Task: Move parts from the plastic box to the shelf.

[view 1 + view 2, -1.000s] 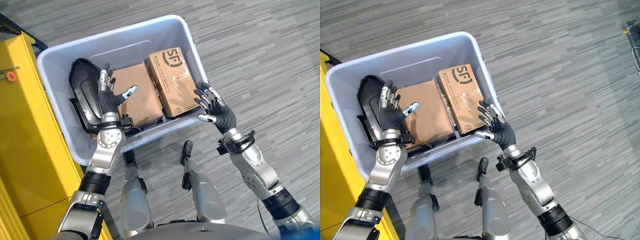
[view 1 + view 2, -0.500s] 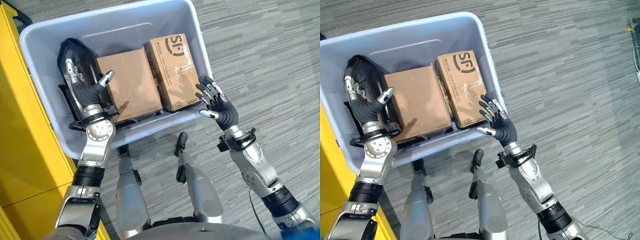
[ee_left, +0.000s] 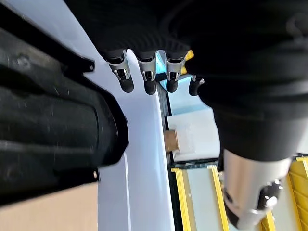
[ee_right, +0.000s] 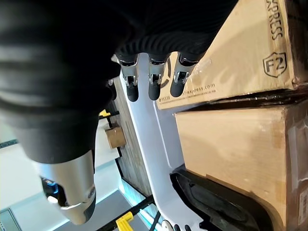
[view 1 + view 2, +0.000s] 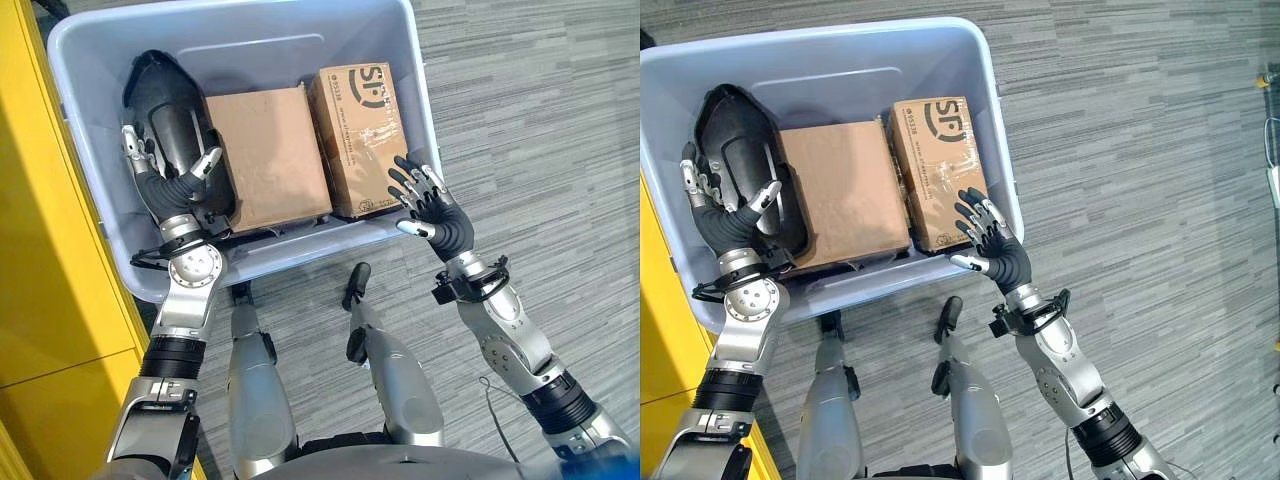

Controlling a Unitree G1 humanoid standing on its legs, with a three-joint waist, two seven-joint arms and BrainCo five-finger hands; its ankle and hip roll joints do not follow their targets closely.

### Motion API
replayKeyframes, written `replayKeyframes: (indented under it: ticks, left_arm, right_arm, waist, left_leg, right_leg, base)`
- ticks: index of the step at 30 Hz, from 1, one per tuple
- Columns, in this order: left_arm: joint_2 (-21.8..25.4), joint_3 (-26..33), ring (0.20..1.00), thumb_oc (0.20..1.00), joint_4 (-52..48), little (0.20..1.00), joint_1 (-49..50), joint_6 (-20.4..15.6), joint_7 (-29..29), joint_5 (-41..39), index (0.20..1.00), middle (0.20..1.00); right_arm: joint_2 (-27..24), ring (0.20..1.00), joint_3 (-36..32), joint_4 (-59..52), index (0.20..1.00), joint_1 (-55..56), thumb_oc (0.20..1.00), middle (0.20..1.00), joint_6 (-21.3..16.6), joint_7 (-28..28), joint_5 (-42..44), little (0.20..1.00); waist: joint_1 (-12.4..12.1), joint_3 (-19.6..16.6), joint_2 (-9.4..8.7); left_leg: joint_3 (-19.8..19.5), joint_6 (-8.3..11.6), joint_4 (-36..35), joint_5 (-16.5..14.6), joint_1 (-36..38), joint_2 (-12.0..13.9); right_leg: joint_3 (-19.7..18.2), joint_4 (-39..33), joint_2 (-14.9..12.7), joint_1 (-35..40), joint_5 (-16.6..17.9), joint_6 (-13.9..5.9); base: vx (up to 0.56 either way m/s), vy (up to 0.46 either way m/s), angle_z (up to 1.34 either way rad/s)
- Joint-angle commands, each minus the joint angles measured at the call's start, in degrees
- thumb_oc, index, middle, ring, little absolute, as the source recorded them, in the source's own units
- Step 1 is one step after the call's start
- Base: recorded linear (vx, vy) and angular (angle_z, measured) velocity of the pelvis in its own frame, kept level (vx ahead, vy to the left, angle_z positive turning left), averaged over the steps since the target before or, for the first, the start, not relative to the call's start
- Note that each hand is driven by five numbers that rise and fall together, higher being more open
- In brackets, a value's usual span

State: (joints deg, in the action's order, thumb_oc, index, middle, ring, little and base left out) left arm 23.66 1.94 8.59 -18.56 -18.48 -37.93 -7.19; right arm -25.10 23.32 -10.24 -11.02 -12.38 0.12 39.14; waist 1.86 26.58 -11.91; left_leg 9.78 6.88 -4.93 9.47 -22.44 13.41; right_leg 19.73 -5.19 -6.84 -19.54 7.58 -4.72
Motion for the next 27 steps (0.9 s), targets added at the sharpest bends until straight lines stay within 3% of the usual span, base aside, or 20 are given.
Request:
replayKeyframes:
  ticks: [1, 14, 27]
  left_arm:
    - [4.49, 4.04, 1.0, 1.0, -2.67, 1.0, 0.5, -3.69, -1.14, 3.35, 1.0, 1.0]
    - [4.48, 5.22, 1.0, 1.0, -4.48, 1.0, 3.37, -3.95, -0.44, 3.51, 1.0, 1.0]
    - [5.15, 4.32, 1.0, 1.0, -0.87, 1.0, 3.53, -3.37, -0.03, 2.38, 1.0, 1.0]
  right_arm:
    - [1.46, 1.0, -1.68, -4.85, 1.0, 0.22, 1.0, 1.0, -3.4, 0.91, 0.83, 1.0]
    - [1.19, 1.0, -1.69, -4.82, 1.0, 0.58, 1.0, 1.0, -3.02, 1.42, 0.9, 1.0]
    - [0.66, 1.0, -1.53, -5.12, 1.0, 0.62, 1.0, 1.0, -2.95, 1.7, 1.43, 1.0]
  waist:
    - [-1.31, -0.33, -2.35]
    - [-2.74, -0.78, -2.19]
    - [-3.13, 0.18, -3.38]
  left_leg:
    - [0.87, 2.34, 0.02, -3.88, 3.92, 3.01]
    - [-0.29, 2.16, -0.06, -3.97, 3.42, 2.39]
    - [-1.0, 2.04, -0.07, -3.75, 2.18, 2.34]
  right_leg:
    - [0.38, 0.85, -4.43, 0.12, 1.39, -5.52]
    - [1.72, 0.38, -4.94, 1.38, 1.47, -5.87]
    - [2.1, 0.32, -4.69, 1.09, 1.41, -5.99]
  base:
    - [-0.01, 0.019, 0.04]
    - [0.0, 0.012, 0.05]
    - [0.0, 0.007, 0.03]
